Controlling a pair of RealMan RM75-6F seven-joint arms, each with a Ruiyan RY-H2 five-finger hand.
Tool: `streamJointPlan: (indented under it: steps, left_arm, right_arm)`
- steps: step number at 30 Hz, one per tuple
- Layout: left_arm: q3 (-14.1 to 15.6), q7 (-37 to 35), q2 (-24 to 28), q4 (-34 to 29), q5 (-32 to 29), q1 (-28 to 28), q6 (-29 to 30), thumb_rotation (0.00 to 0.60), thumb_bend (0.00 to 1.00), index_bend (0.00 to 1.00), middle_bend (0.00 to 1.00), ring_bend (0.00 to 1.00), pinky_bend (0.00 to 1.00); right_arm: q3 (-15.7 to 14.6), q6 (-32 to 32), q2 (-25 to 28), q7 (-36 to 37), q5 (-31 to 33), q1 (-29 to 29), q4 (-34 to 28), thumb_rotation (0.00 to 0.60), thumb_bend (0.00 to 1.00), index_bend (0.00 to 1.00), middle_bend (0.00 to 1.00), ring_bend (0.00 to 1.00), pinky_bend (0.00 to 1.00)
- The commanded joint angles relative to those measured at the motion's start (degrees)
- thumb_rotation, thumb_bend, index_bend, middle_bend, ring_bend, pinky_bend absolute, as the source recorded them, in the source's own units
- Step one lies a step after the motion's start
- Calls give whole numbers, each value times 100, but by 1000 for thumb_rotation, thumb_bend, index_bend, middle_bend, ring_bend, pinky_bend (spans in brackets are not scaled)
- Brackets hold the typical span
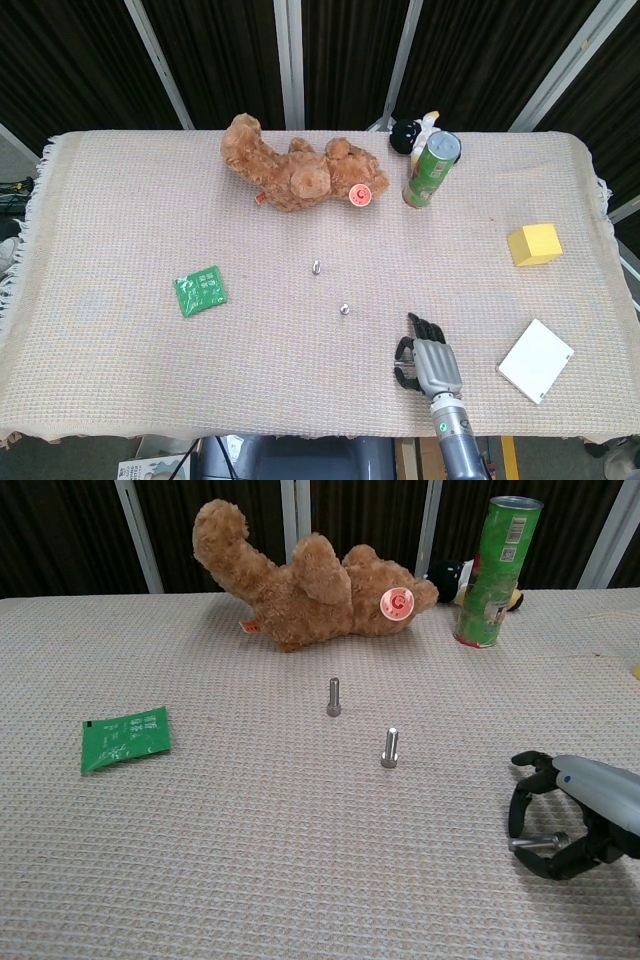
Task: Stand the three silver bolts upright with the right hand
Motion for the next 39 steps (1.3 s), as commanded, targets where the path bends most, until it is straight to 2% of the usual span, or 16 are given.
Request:
streamJointPlan:
  steps: [1, 25, 39]
  left_arm:
    - [-1, 6, 0, -3, -5, 1, 1, 600, 74, 78, 11, 0, 93]
    - [10, 83, -10, -37, 14, 7, 27, 600, 74, 88, 11, 0, 93]
    - [8, 61, 0, -35, -2, 3, 4, 600, 74, 88, 12, 0, 93]
  right_arm:
    - [9, -15, 1, 5, 18, -9, 11, 600, 369, 545, 0, 3, 40]
    - [91, -161, 5, 53, 89, -31, 108, 600, 370, 600, 0, 3, 39]
    - [250, -194, 86, 6, 47, 64, -155, 600, 370, 603, 0, 3, 39]
